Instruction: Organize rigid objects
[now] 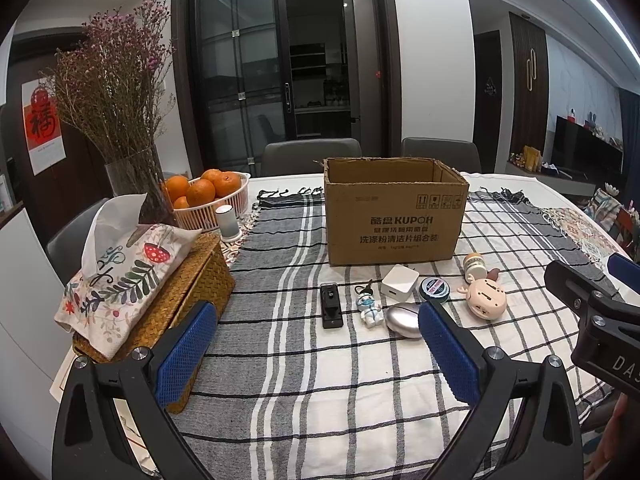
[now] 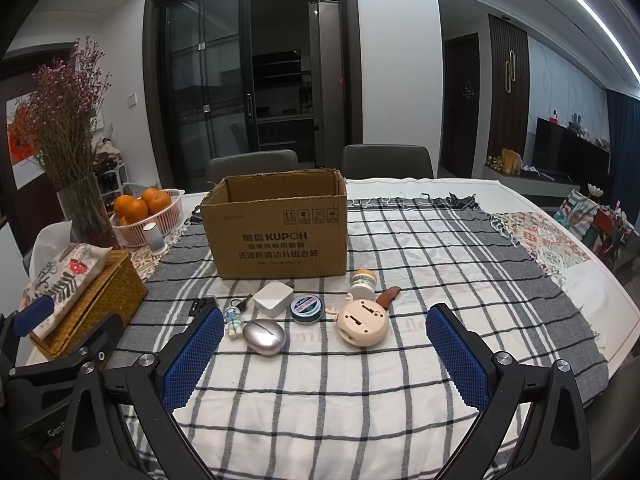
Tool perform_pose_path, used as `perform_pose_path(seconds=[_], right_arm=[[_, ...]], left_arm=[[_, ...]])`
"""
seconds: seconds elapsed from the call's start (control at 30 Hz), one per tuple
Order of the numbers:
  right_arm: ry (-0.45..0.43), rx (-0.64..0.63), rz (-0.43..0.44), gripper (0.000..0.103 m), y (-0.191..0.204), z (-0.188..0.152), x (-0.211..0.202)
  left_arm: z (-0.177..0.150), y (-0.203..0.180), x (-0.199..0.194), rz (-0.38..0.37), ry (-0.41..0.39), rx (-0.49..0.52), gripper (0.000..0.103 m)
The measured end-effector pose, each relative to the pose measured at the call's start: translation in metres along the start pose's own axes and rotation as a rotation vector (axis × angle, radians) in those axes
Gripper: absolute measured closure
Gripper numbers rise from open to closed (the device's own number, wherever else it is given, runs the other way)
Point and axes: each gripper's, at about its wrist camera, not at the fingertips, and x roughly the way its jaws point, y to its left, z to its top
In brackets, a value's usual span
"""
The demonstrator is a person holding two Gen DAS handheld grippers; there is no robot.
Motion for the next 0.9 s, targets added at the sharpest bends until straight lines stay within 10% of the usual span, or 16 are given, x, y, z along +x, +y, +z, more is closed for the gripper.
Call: perform_pose_path(seconds=[0.9], right_arm=[[0.007,0.008,0.003,0.0,-0.0034,-0.0008,0.0003]], left_arm=[[-0.0012,-0.0054,0.0031,-0.012,0.013,0.015,0.0]])
